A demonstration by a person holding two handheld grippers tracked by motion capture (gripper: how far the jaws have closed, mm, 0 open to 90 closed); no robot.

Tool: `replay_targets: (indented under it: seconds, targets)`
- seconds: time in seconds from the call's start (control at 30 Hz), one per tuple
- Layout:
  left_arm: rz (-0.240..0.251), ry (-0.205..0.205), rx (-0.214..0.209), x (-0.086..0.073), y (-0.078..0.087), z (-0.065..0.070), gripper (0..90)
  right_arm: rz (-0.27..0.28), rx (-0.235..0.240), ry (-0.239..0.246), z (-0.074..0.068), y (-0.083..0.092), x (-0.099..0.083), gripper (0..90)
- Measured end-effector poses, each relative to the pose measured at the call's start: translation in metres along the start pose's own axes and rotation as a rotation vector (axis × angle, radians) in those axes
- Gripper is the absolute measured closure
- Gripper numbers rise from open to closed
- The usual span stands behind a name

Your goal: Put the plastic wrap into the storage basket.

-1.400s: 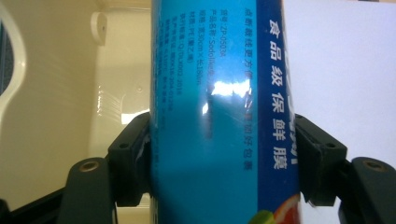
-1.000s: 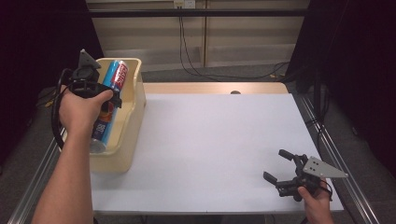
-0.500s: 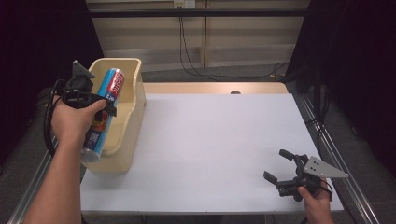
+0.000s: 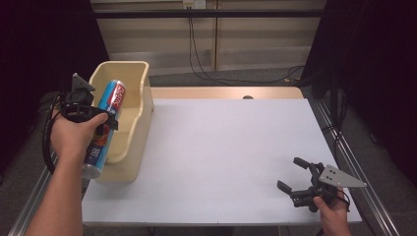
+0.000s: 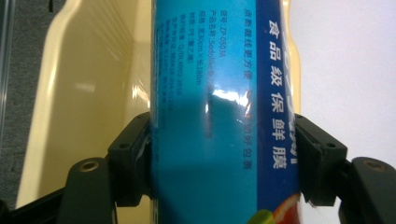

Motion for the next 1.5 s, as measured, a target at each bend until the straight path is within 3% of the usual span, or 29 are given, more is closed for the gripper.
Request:
replay_targets:
  seconds: [0.5, 0.73, 0.8, 0.87, 0.97, 1.0, 1.1, 1.33, 1.5]
  targets:
    - [-0.025, 0.014, -0.015, -0.005, -0.011, -0.004, 31.6, -0.002, 0.0, -0.001, 0.0, 0.0, 0.0, 0.3]
    - [-0.03, 0.013, 0.005, -0.004, -0.011, -0.002, 31.3, -0.002, 0.0, -0.002, 0.0, 0.0, 0.0, 0.2]
    - [-0.038, -0.011, 0.021, -0.003, -0.01, -0.002, 31.1, -0.002, 0.002, -0.001, 0.0, 0.0, 0.0, 0.3]
    - [-0.03, -0.004, 0.015, -0.002, -0.009, -0.001, 30.6, -0.003, 0.002, -0.002, 0.0, 0.0, 0.0, 0.3]
    - [0.073, 0.036, -0.033, 0.005, 0.01, -0.003, 32.2, -0.003, 0.002, -0.003, 0.0, 0.0, -0.001, 0.2]
    - [0.086, 0.028, -0.029, 0.007, 0.017, -0.003, 33.3, -0.004, 0.002, -0.003, 0.0, 0.0, -0.001, 0.3]
    - [0.068, 0.01, -0.024, 0.012, 0.023, -0.001, 29.5, -0.003, 0.003, -0.003, -0.001, 0.0, 0.0, 0.3]
    - [0.055, 0.004, -0.058, 0.013, 0.008, 0.011, 22.9, -0.002, 0.001, -0.006, -0.001, 0.001, -0.001, 0.2]
    - [0.085, -0.004, -0.073, 0.017, 0.012, 0.02, 20.5, -0.006, -0.002, -0.006, 0.0, 0.001, -0.001, 0.3]
Point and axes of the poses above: each handheld gripper's, and its own axes: y roughly backward along the jaws, x roughly out of its top, z roughly to its right, the point moved 1 cm from there along -y, roughly forward along the jaws, and after that the axes turned 9 degrees about x, right-handed, at the moved point
